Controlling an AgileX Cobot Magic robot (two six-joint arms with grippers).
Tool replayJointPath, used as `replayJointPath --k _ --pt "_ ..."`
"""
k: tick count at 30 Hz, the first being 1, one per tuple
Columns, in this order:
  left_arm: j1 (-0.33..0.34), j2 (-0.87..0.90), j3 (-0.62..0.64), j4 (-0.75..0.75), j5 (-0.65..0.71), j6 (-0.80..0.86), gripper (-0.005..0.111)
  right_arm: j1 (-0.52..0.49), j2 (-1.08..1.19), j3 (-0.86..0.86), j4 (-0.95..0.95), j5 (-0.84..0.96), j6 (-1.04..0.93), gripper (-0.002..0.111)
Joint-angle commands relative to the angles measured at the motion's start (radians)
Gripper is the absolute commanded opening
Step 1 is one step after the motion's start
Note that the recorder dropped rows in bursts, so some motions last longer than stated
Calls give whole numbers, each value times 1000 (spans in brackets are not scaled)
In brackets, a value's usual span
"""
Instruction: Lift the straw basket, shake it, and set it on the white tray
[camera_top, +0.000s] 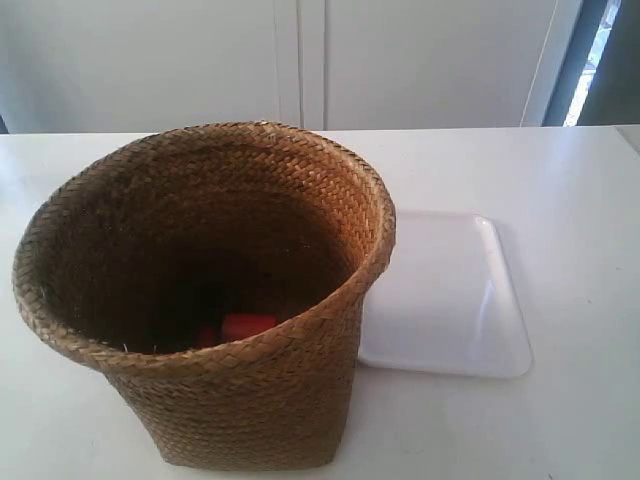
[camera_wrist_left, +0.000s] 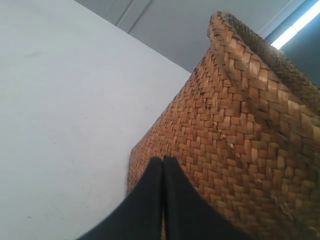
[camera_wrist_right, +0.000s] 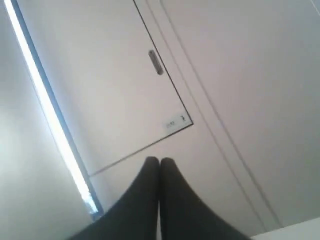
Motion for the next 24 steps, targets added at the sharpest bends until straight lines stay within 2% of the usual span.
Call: replayJointPath --k 1,3,7,9,11,13,15,16,17,19,21,24 --pt "2 -4 3 -45 37 -17 1 -2 -5 5 258 86 263 0" --pt "2 -4 3 -85 -21 -36 1 -2 -5 5 238 79 221 0" --pt "2 -4 3 -84 -60 -34 1 -2 -5 -64 -50 56 103 0" --pt "2 -4 3 -57 -52 -34 1 -2 -5 -92 -99 58 16 0" --pt "2 -4 3 -39 -34 -34 1 -2 -5 -114 -29 65 -71 0" --pt "2 -4 3 -27 10 -31 1 -2 1 -134 121 131 -71 0" --pt "2 -4 3 -4 42 -31 1 -2 42 -161 184 232 -71 0" --pt "2 -4 3 -23 14 -65 1 -2 73 -175 181 259 -71 0" --pt "2 -4 3 -83 -70 -120 1 -2 111 -198 181 259 -71 0" --pt "2 -4 -10 -115 -181 -131 0 -2 190 -266 181 227 -78 0" --pt "2 -4 -52 -109 -271 -78 0 -2 290 -361 179 211 -92 0" --pt "2 51 -126 -107 -305 17 0 -2 419 -497 175 218 -94 0"
